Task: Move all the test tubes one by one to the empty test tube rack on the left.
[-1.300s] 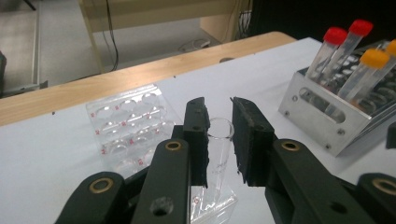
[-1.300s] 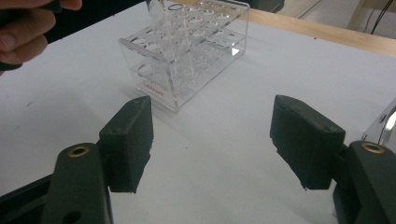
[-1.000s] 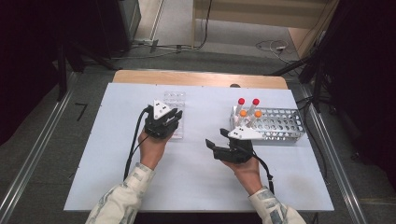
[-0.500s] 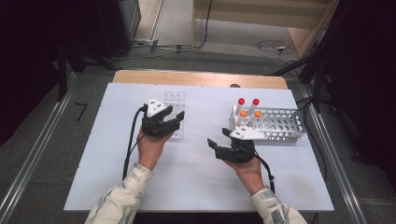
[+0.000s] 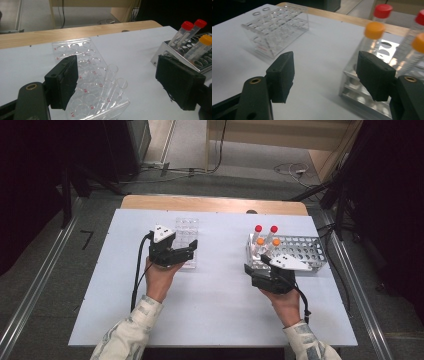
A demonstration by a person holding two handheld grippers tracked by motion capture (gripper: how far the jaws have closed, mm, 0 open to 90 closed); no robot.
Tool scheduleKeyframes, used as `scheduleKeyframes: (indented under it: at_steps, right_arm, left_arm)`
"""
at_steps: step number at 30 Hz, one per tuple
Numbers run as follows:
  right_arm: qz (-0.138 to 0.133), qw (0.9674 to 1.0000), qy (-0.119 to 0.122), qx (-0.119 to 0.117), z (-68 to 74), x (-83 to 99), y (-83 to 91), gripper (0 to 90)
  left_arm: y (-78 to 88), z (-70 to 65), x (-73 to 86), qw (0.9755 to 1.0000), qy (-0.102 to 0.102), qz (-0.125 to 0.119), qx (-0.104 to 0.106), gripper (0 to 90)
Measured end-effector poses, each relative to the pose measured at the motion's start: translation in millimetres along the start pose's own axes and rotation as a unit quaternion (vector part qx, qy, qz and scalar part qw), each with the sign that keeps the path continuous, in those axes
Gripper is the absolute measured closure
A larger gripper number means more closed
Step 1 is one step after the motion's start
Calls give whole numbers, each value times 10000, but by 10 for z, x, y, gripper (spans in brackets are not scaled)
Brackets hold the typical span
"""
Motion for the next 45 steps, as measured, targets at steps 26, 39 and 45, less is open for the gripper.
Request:
scheduleKeyframes:
  at_steps: [26, 39, 45]
  right_arm:
    - [47, 9936, -431, 1041, -658, 45, -259, 511]
    - [146, 9926, -517, 1087, -741, 35, -342, 643]
    - [170, 9927, -475, 1092, -721, 38, -360, 702]
  left_arm:
    - [27, 19, 17, 10000, -15, 18, 56, 113]
    - [36, 17, 16, 10000, -15, 20, 67, 123]
    - [23, 16, 23, 10000, -47, 60, 53, 129]
Point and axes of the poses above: each handheld gripper's, and its own axes: y roughly backward along the jaws, x roughly out of its underside, z roughly to its left, the point moved 2 cm from there along -y, roughly forward along the jaws, and after that the axes turned 1 degree about y, right-handed, at the moved point
